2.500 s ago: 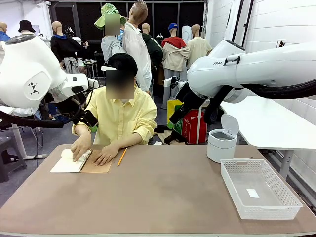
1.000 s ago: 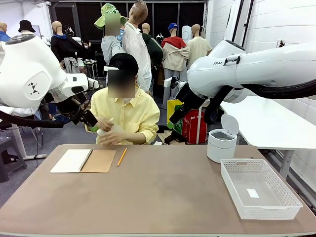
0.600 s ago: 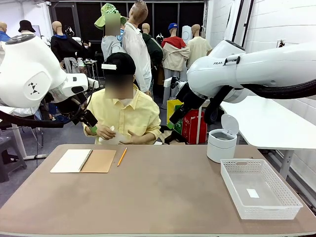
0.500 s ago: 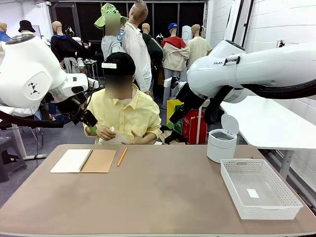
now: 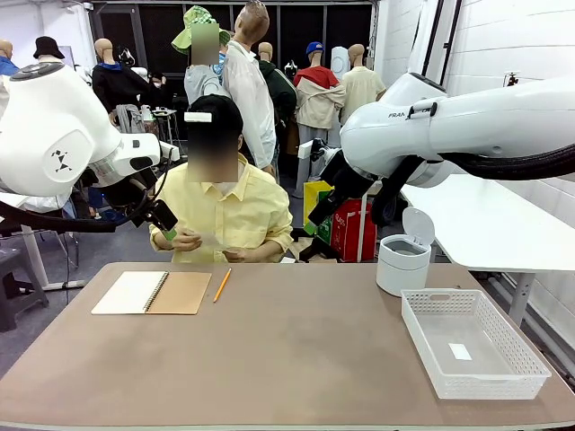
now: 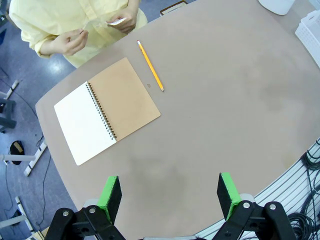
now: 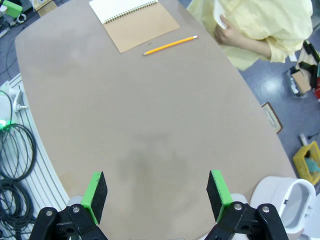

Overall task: Sort the paper based on its condition.
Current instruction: If a person hands you a paper, place it in the Organizing basket , and if it's crumpled, put it in the Trash can.

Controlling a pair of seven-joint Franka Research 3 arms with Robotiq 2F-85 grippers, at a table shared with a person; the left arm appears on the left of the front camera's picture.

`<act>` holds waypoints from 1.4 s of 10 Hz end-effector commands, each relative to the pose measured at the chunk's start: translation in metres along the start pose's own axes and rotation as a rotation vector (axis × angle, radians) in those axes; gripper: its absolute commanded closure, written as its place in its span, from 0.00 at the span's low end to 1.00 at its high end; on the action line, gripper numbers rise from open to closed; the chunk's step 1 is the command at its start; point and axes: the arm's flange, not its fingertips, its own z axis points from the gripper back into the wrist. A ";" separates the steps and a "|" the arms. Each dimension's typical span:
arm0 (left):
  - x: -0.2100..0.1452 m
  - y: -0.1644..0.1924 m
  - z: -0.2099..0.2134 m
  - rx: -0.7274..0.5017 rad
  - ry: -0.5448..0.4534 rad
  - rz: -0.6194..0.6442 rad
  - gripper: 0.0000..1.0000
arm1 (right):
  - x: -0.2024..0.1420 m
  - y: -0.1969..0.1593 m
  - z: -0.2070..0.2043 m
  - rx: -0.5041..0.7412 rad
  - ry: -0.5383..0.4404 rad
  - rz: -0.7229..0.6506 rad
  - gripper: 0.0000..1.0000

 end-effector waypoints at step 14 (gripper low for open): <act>0.000 0.001 0.000 -0.002 -0.006 0.000 0.00 | 0.000 0.000 -0.001 -0.002 0.003 -0.001 0.00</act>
